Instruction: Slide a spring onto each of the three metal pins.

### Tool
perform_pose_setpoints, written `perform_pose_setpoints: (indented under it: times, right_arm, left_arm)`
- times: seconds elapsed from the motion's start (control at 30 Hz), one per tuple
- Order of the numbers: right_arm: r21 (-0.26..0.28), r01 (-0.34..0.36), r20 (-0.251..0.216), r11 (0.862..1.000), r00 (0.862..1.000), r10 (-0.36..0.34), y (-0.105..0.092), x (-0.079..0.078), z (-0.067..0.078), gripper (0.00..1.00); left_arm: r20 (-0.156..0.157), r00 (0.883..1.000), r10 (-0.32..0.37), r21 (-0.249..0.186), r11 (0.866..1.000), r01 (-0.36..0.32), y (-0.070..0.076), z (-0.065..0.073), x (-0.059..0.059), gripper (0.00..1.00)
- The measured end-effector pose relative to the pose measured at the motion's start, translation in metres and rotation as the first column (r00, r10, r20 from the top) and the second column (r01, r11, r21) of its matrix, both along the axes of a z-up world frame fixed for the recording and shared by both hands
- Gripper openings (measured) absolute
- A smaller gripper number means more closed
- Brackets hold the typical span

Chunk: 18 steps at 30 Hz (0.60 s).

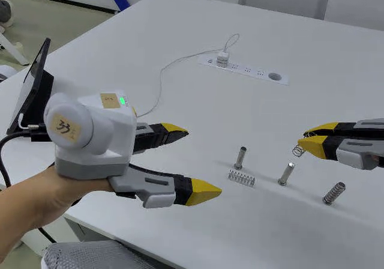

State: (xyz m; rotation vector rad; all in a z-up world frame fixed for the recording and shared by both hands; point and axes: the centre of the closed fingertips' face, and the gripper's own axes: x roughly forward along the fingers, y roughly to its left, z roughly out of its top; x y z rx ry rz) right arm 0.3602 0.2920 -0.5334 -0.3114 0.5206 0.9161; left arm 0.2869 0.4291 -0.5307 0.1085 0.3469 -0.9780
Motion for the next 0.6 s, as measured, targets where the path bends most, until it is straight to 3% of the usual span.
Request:
perform_pose_setpoints:
  times: [0.4,0.6]
  right_arm:
    - [-0.031,0.059,-0.059,0.998,0.996,-0.061,-0.008,0.017,-0.033,0.11]
    - [-0.042,0.078,-0.087,0.996,0.993,-0.082,-0.013,0.021,-0.046,0.11]
  left_arm:
    - [-0.046,0.998,0.042,-0.006,0.999,-0.043,0.007,-0.018,0.012,0.87]
    - [-0.067,0.995,0.067,-0.039,0.997,-0.07,0.007,-0.024,0.017,0.91]
